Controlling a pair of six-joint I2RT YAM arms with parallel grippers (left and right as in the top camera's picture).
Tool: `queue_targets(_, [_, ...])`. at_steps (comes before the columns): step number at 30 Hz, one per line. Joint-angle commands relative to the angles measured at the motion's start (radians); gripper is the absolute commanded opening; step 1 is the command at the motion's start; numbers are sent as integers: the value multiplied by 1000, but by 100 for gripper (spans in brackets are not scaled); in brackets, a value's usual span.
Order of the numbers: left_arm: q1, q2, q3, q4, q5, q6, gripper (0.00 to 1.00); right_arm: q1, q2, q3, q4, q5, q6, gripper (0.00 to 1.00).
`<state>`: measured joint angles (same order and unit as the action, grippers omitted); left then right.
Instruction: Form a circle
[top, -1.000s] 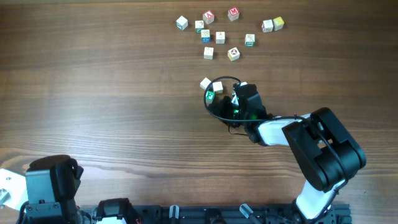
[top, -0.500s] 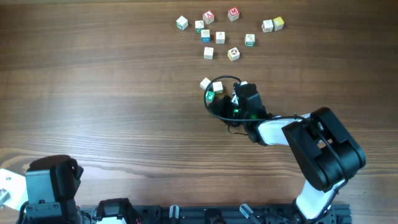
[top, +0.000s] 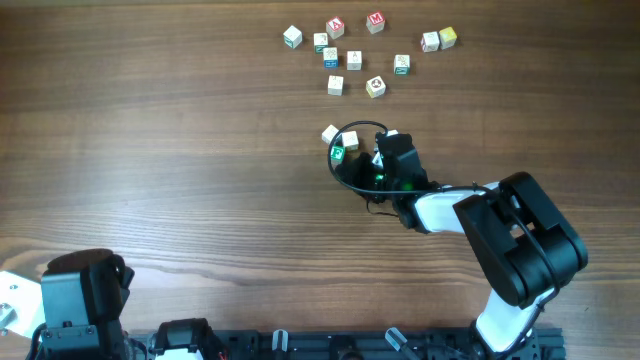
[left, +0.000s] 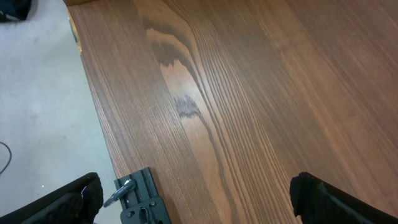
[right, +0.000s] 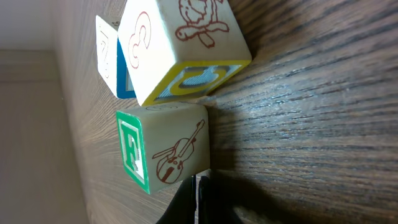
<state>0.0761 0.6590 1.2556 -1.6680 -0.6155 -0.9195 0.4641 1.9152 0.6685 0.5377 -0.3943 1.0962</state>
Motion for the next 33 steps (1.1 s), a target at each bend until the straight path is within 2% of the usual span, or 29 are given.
queue_targets(1, [7, -2, -1, 2, -3, -12, 100, 4, 25, 16, 0, 21, -1, 5])
queue_targets(15, [7, -2, -1, 2, -3, -12, 100, 7, 25, 16, -14, -92, -21, 4])
queue_targets(33, [7, -2, -1, 2, -3, -12, 100, 23, 25, 21, 12, -24, -23, 5])
